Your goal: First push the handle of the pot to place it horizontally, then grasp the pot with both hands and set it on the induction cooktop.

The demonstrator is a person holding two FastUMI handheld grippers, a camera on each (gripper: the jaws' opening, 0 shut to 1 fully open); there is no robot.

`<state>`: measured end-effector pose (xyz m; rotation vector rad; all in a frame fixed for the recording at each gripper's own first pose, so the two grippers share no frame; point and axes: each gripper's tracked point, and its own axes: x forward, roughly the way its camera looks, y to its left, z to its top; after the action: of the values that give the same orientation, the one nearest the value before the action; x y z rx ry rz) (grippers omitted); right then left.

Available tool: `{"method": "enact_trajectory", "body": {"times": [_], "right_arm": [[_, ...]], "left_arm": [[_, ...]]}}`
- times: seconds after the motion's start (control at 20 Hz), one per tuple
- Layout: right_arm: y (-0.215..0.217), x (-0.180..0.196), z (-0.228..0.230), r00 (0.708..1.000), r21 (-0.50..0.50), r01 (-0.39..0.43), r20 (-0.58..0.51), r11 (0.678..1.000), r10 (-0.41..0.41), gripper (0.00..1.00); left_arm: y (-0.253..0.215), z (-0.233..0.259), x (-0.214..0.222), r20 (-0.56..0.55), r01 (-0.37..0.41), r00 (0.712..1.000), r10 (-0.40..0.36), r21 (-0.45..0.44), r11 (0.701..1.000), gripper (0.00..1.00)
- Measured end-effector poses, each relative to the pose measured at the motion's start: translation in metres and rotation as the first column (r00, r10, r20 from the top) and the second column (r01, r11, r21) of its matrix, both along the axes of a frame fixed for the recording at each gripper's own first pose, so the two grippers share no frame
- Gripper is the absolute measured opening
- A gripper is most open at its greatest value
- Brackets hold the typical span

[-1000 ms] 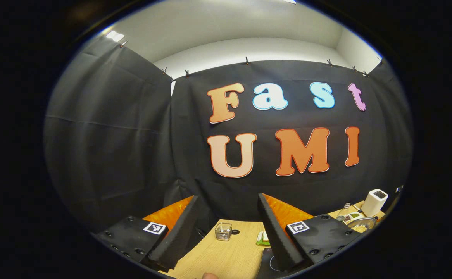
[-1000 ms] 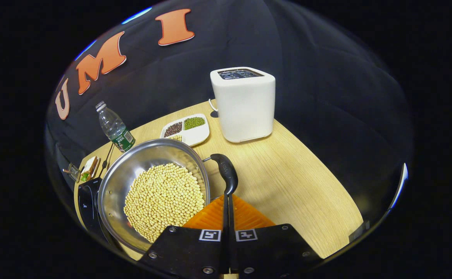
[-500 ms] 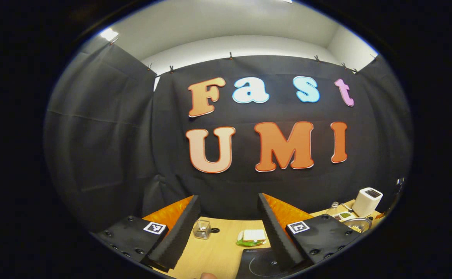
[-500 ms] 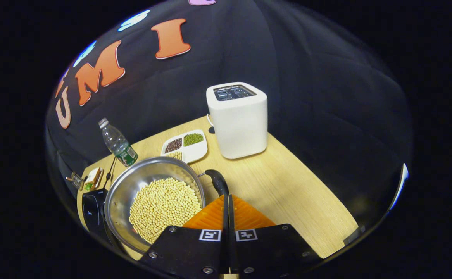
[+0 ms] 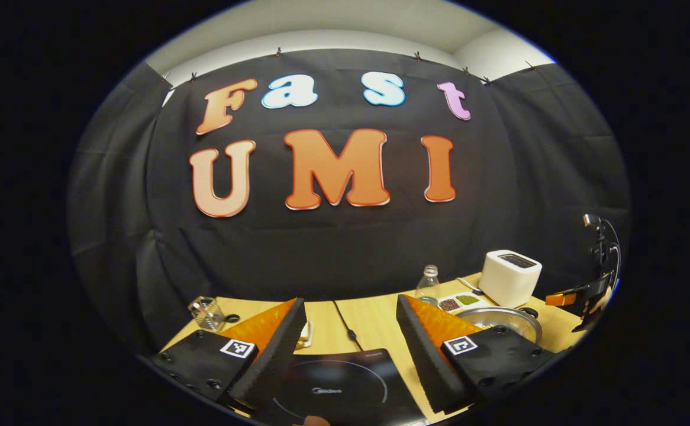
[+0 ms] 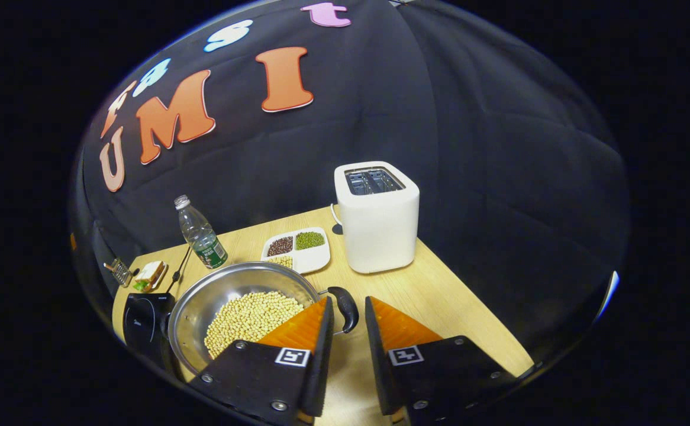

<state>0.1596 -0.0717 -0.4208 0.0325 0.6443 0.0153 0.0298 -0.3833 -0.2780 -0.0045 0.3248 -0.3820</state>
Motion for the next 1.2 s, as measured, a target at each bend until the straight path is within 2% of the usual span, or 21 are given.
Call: {"method": "enact_trajectory", "body": {"times": [0.05, 0.1, 0.15, 0.2, 0.25, 0.3, 0.35, 0.45, 0.6, 0.65, 0.7, 0.85, 0.9, 1.2], "right_arm": [[0.003, 0.002, 0.000, 1.000, -0.007, -0.018, 0.008, 1.000, 0.018, 0.45], [0.007, 0.005, -0.001, 0.999, -0.003, -0.038, 0.015, 0.999, 0.038, 0.50], [0.011, 0.007, -0.003, 0.998, 0.003, -0.058, 0.017, 0.998, 0.057, 0.59], [0.013, 0.010, -0.006, 0.997, -0.003, -0.073, 0.020, 0.997, 0.073, 0.64], [0.011, 0.014, -0.011, 0.996, -0.022, -0.083, 0.022, 0.996, 0.084, 0.74], [0.009, 0.017, -0.016, 0.996, -0.051, -0.090, 0.020, 0.995, 0.092, 0.78], [0.008, 0.019, -0.023, 0.995, -0.075, -0.097, 0.013, 0.992, 0.099, 0.87], [0.009, 0.024, -0.033, 0.994, -0.079, -0.105, -0.014, 0.991, 0.104, 0.94], [0.013, 0.032, -0.046, 0.995, -0.042, -0.099, -0.035, 0.994, 0.098, 0.94], [0.013, 0.034, -0.050, 0.995, -0.036, -0.097, -0.040, 0.995, 0.096, 0.94], [0.013, 0.036, -0.055, 0.994, -0.031, -0.099, -0.050, 0.995, 0.097, 0.94], [0.019, 0.037, -0.072, 0.990, -0.028, -0.111, -0.087, 0.993, 0.108, 0.94], [0.019, 0.038, -0.076, 0.989, -0.035, -0.114, -0.096, 0.993, 0.110, 0.94], [0.022, 0.039, -0.097, 0.983, -0.015, -0.105, -0.154, 0.994, 0.102, 0.94]], "left_arm": [[-0.018, -0.017, -0.003, -0.035, 0.014, 0.999, -0.015, -0.016, 1.000, 1.00], [-0.032, -0.035, -0.006, -0.069, 0.021, 0.997, -0.023, -0.031, 0.999, 0.95], [-0.046, -0.053, -0.010, -0.100, 0.023, 0.995, -0.027, -0.036, 0.999, 1.00], [-0.055, -0.066, -0.011, -0.117, 0.021, 0.993, -0.024, -0.027, 0.999, 1.00], [-0.064, -0.082, -0.010, -0.134, 0.021, 0.991, -0.022, -0.008, 1.000, 1.00], [-0.072, -0.095, -0.012, -0.147, 0.026, 0.989, -0.024, 0.010, 1.000, 1.00], [-0.081, -0.109, -0.015, -0.170, 0.035, 0.985, -0.031, 0.021, 0.999, 1.00], [-0.102, -0.134, -0.023, -0.224, 0.064, 0.973, -0.058, 0.020, 0.998, 1.00], [-0.120, -0.165, -0.024, -0.278, 0.084, 0.958, -0.071, 0.035, 0.996, 1.00], [-0.126, -0.175, -0.026, -0.304, 0.087, 0.950, -0.072, 0.037, 0.996, 0.96], [-0.131, -0.184, -0.029, -0.327, 0.094, 0.942, -0.076, 0.039, 0.995, 1.00], [-0.138, -0.208, -0.034, -0.372, 0.116, 0.925, -0.082, 0.070, 0.991, 0.97], [-0.137, -0.215, -0.036, -0.393, 0.121, 0.916, -0.084, 0.072, 0.990, 1.00], [-0.147, -0.237, -0.040, -0.478, 0.140, 0.872, -0.107, 0.033, 0.990, 1.00]]}}
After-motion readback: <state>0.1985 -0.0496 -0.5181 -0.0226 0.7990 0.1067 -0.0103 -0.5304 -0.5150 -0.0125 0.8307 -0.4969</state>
